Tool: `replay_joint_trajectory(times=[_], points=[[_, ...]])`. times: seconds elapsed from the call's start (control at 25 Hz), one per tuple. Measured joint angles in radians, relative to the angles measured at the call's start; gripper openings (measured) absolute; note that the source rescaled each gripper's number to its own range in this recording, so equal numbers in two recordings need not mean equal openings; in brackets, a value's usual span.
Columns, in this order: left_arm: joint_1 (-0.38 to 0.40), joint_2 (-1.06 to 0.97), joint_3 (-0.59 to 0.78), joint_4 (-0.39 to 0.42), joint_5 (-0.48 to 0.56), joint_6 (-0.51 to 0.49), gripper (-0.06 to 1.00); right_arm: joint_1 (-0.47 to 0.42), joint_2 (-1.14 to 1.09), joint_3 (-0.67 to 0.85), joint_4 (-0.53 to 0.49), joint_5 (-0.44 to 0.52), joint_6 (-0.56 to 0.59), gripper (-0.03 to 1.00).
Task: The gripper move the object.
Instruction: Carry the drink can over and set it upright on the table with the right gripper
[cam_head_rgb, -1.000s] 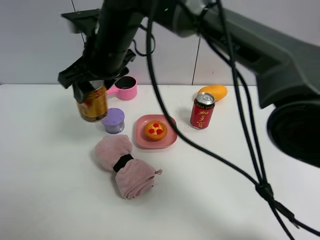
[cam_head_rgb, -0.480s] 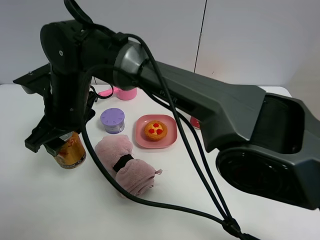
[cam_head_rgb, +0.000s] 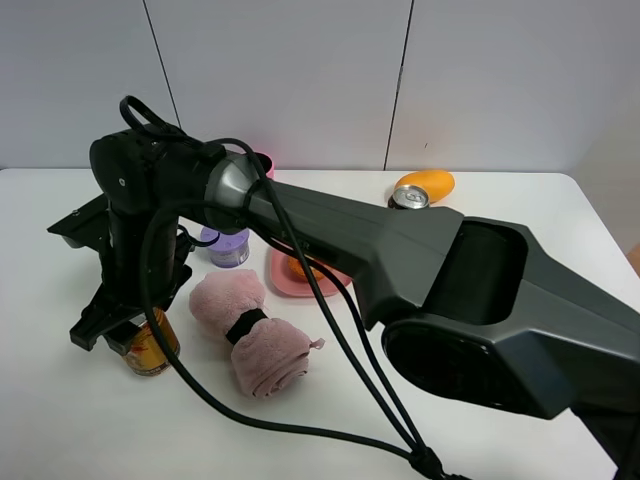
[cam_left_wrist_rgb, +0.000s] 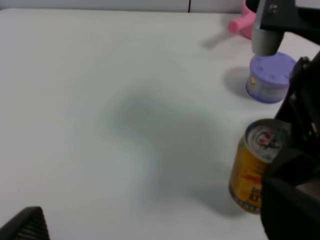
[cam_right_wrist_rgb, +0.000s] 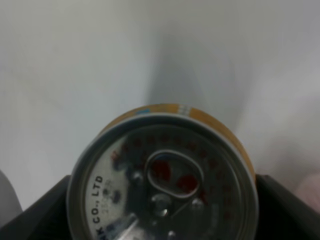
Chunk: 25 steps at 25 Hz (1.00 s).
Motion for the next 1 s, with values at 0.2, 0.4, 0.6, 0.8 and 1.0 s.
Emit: replay_joint_trajectory(times=[0.2, 0.4, 0.6, 0.8, 1.0], points=[[0.000, 0.000, 0.000, 0.000, 0.000, 0.000, 1.00, 0.002, 0.029, 0.000, 0.011, -0.037, -0.002, 0.04], [0.000, 0.000, 0.000, 0.000, 0.000, 0.000, 1.00, 0.002, 0.048, 0.000, 0.009, -0.047, -0.015, 0.03], [0.000, 0.000, 0.000, 0.000, 0.000, 0.000, 1.00, 0.002, 0.047, 0.000, 0.008, -0.069, -0.019, 0.04], [0.000, 0.000, 0.000, 0.000, 0.000, 0.000, 1.00, 0.002, 0.049, 0.000, 0.008, -0.062, -0.022, 0.04], [0.000, 0.000, 0.000, 0.000, 0.000, 0.003, 1.00, 0.002, 0.049, 0.000, 0.007, -0.062, -0.026, 0.04]])
